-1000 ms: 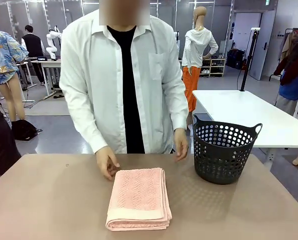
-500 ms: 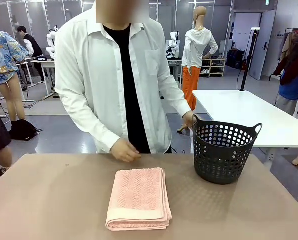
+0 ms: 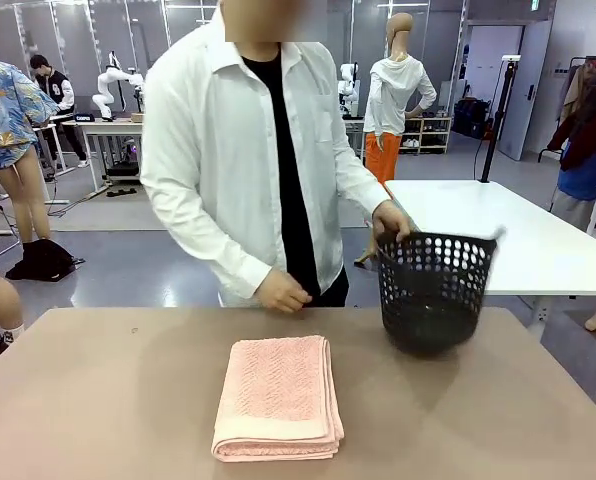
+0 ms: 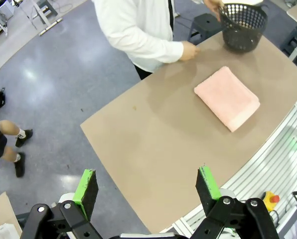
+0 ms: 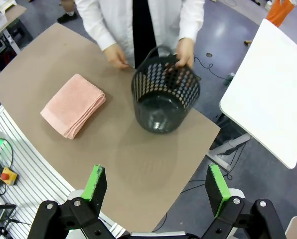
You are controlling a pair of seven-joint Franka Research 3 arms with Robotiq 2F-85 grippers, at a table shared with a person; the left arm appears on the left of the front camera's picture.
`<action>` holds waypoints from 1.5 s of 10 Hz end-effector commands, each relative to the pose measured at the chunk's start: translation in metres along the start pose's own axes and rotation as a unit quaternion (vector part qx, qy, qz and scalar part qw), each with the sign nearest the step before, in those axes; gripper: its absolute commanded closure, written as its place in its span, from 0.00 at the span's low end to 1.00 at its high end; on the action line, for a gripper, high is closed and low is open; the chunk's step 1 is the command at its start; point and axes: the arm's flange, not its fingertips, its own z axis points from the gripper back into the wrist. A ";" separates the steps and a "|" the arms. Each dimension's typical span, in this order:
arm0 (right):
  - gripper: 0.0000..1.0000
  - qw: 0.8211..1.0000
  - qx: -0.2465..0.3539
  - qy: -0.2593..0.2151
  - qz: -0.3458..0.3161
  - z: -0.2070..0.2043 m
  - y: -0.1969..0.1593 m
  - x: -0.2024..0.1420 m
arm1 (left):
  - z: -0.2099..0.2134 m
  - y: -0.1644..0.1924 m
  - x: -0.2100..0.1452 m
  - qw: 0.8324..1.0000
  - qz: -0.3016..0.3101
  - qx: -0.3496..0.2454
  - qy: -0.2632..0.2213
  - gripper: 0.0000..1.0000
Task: Fold the towel.
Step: Pick up the 100 cm Hotel Towel and place it on the left side of the table.
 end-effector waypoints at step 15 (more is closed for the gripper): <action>0.00 1.000 -0.001 0.002 -0.006 0.002 0.000 0.003 | -0.382 -0.056 0.003 0.936 0.222 -0.231 0.145 0.00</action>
